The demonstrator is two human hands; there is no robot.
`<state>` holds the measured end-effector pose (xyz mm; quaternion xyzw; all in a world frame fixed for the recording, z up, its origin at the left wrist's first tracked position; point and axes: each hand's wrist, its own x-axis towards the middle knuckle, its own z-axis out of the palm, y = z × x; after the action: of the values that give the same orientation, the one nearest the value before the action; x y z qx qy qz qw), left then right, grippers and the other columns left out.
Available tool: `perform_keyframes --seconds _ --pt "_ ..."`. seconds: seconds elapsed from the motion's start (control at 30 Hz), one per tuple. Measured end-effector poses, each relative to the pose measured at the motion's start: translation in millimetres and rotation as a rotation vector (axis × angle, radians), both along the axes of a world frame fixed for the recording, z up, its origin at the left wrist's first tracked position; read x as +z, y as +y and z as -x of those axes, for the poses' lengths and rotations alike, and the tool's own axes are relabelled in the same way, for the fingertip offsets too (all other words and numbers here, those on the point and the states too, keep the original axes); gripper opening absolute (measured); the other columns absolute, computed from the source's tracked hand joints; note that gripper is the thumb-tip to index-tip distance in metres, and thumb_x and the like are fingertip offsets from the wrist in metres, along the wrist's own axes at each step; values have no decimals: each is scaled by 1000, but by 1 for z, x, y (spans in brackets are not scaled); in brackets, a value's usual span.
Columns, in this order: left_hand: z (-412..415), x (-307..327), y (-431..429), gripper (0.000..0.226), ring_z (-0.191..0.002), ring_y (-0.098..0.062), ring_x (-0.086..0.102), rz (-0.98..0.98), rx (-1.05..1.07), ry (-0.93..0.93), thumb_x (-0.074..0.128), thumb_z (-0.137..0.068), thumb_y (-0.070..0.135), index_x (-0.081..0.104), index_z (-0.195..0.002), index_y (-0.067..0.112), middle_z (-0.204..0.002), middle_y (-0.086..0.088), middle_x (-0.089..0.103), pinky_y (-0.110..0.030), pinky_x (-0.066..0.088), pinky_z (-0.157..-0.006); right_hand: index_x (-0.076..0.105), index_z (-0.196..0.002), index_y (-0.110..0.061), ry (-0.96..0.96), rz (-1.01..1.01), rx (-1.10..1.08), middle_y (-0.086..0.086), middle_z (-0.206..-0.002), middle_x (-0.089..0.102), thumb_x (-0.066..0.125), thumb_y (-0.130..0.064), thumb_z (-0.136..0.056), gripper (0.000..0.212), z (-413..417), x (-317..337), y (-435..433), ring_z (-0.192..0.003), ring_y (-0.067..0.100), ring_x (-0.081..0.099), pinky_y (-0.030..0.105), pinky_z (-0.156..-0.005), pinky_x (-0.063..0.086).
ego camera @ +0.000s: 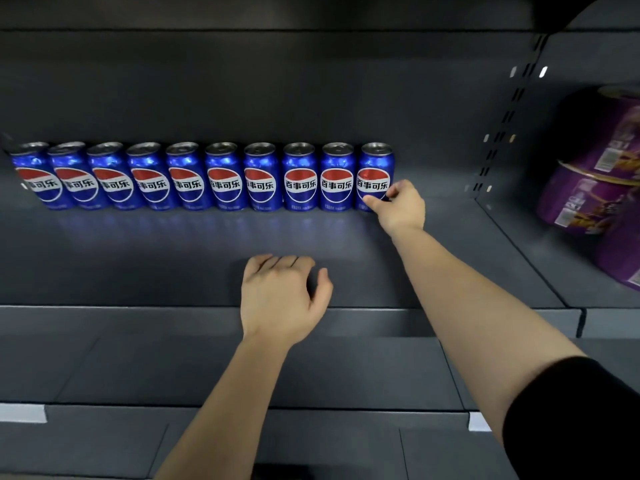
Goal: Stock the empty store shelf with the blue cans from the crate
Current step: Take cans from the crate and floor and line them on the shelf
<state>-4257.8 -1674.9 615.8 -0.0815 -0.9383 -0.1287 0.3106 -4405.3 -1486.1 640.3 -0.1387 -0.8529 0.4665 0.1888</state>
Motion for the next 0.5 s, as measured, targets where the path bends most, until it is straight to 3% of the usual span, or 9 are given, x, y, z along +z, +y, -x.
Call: perform_keyframes --seconds 0.33,0.5 --pt "1 -1 -1 35 -58 -19 54 -32 2 28 40 -85 40 65 -69 22 -57 7 59 -29 34 -80 41 -99 -18 -53 -57 22 -11 -78 50 67 -38 -87 35 -2 -3 -5 -81 18 54 29 -68 38" --pt "-1 0 -2 33 -57 -18 54 -50 -6 33 41 -84 39 64 -67 22 -57 8 58 -29 33 -78 43 -104 -14 -90 104 102 0 -100 55 70 -22 -84 34 -12 1 -5 -88 19 54 28 -72 40"
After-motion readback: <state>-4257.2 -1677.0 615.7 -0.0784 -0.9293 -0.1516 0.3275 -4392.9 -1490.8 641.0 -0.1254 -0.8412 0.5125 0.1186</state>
